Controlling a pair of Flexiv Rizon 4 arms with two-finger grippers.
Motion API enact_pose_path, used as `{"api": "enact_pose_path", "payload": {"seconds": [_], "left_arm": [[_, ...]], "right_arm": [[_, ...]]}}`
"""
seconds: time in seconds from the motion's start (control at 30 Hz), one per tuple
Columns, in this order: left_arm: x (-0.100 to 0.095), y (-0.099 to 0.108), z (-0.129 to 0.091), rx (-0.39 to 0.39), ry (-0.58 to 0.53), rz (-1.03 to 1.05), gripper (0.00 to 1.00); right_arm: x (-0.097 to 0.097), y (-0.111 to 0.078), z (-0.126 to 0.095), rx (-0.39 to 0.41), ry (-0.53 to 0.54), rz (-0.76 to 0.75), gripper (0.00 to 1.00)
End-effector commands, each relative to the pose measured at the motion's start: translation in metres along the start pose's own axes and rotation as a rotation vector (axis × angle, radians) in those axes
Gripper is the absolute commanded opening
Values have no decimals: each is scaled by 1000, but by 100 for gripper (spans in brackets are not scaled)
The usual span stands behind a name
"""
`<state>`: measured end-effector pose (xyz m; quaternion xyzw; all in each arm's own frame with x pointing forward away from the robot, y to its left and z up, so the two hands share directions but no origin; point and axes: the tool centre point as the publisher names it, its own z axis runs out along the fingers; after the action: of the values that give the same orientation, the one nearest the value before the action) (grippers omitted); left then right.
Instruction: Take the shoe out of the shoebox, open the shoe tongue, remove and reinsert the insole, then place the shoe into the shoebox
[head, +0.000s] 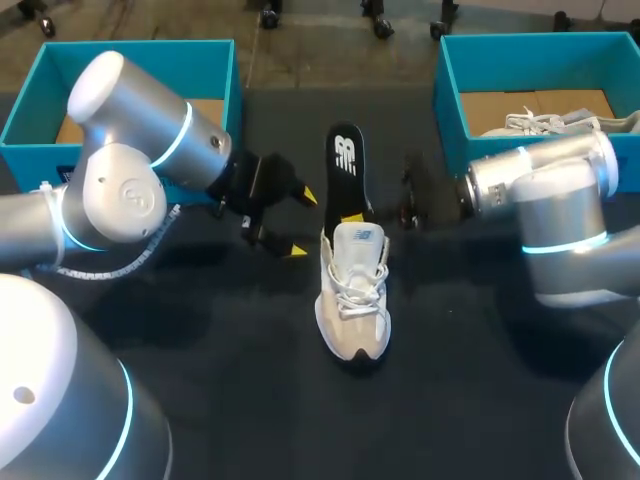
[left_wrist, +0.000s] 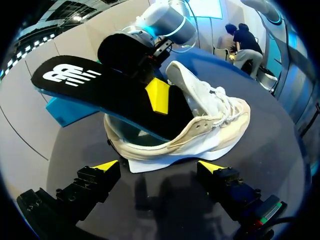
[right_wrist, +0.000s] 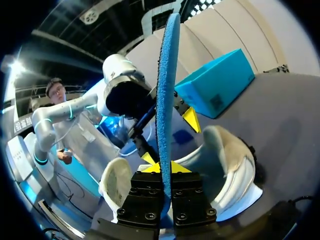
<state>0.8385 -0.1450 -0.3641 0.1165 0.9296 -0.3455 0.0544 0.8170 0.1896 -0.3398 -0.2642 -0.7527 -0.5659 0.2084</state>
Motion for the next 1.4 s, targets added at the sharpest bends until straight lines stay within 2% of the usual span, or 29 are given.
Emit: {"api": "enact_pose_path", "payload": {"seconds": [0.03, 0.13, 0.23, 0.33, 0.6, 0.7, 0.73, 0.77, 0.8, 0.83, 1.07, 1.4], "left_arm": [[0, 1, 2, 3, 1, 3, 100], [0, 1, 2, 4, 2, 3, 100], [0, 1, 2, 5, 4, 5, 100], [1, 0, 2, 6, 4, 9, 100], [1, 1, -1, 8, -3, 11, 100], [2, 1, -2, 10, -4, 10, 100], [2, 1, -2, 10, -5, 11, 100], [2, 1, -2, 10, -5, 11, 100], [2, 1, -2, 10, -6, 12, 100], [3, 1, -2, 10, -6, 13, 100], [3, 0, -3, 8, -6, 16, 100], [1, -1, -3, 4, -6, 16, 100]], "right_arm": [[6, -12, 8, -23, -13, 11, 0], [6, -12, 9, -25, -14, 10, 0], [7, -5, 6, -33, -31, -16, 23], [8, 4, 2, -31, -43, -43, 33], [8, 22, -5, 2, -48, -87, 38], [2, 24, -7, 16, -29, -87, 37], [-1, 24, -7, 15, -19, -89, 33], [-4, 24, -7, 2, 2, -97, 23], [-6, 24, -6, -18, 30, -115, 4], [-8, 24, -5, -30, 46, -118, 0], [-12, 17, -1, -23, 87, -120, 0], [-1, -3, 8, 15, 101, -57, 0]]}}
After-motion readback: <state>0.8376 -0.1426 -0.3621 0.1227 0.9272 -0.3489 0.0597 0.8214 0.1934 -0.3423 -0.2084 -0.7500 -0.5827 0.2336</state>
